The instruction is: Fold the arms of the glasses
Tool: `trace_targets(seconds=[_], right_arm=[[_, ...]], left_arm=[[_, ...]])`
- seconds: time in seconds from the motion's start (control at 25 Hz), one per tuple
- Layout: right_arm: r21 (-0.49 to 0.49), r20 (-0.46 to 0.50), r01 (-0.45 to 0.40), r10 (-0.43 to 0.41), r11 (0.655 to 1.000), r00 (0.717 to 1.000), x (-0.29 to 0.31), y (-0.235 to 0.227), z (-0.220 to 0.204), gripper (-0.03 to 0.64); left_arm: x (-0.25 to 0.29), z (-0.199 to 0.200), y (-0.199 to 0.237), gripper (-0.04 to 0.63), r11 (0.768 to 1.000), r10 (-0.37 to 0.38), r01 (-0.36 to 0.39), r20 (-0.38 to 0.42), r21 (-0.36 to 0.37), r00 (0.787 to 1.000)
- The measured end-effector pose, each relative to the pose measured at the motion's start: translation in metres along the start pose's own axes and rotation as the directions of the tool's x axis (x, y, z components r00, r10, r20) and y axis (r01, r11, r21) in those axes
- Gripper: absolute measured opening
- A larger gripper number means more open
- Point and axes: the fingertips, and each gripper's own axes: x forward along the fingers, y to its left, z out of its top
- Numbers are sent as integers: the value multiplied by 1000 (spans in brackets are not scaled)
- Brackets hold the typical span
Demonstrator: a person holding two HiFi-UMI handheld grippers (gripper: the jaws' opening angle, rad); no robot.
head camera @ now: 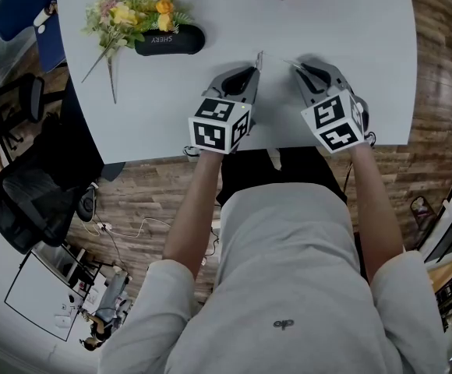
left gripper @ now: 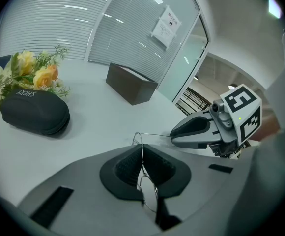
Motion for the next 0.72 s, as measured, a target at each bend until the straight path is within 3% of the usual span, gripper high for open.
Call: trace_targets(seconds=[0.44,0.72], right_arm=[[1,9,3,-3,1000,1000,-4,0,0,35],[0,28,-23,23,1000,999,-9,11,4,26]], left_arm=[[0,2,0,23,1000,-2,3,9,-30,1000],[0,3,3,23,994,-16,19,34,-105,999]])
